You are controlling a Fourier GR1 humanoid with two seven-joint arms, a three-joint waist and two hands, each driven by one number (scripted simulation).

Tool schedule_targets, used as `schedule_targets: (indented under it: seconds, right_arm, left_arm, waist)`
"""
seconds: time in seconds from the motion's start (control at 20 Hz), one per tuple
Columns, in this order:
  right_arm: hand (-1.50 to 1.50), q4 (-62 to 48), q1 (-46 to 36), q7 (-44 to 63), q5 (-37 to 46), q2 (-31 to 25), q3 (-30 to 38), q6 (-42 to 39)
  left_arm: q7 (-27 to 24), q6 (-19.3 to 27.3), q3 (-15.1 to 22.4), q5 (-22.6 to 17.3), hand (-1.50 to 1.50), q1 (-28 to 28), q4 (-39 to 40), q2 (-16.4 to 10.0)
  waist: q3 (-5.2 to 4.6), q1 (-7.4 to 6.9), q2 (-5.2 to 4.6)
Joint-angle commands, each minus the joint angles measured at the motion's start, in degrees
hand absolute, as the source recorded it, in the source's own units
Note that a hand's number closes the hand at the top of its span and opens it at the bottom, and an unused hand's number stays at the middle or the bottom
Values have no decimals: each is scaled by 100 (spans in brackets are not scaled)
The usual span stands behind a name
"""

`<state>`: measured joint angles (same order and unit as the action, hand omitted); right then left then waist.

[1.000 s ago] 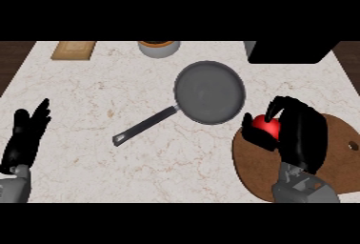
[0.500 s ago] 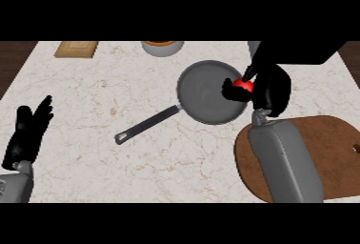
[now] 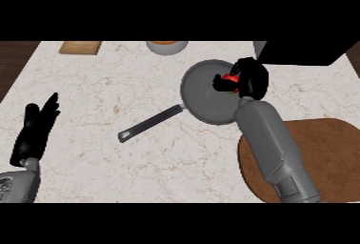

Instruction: Pick the tomato from the cutting board and place it in the pan

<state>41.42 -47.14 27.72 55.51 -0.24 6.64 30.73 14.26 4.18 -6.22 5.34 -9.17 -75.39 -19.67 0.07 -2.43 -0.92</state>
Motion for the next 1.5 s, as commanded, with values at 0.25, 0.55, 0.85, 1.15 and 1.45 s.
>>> schedule_targets:
  seconds: [0.25,0.55,0.85,1.15,1.45]
  right_arm:
    - [-150,-1689,-591,-1430,-1476,24,791,729]
    - [-150,-2180,-859,-2214,-1813,24,1139,861]
    - [-150,-2061,-834,-3258,-2490,24,1561,1278]
    - [-150,-2185,-1131,-3902,-3076,24,1800,2120]
    - [-150,-2213,-1088,-4091,-3363,-46,2249,2318]
  left_arm:
    - [-140,-89,-26,3,0,-244,217,4]
    - [-10,19,142,176,0,-407,121,111]
    - [-119,-163,89,48,0,-175,108,73]
    - [-240,-158,1,59,0,-297,327,44]
    - [-140,-181,-110,-34,0,194,-75,31]
  waist:
    - [8,-205,-94]
    - [14,-273,-139]
    - [18,-325,-142]
    - [5,-238,-65]
    - [-1,-15,19]
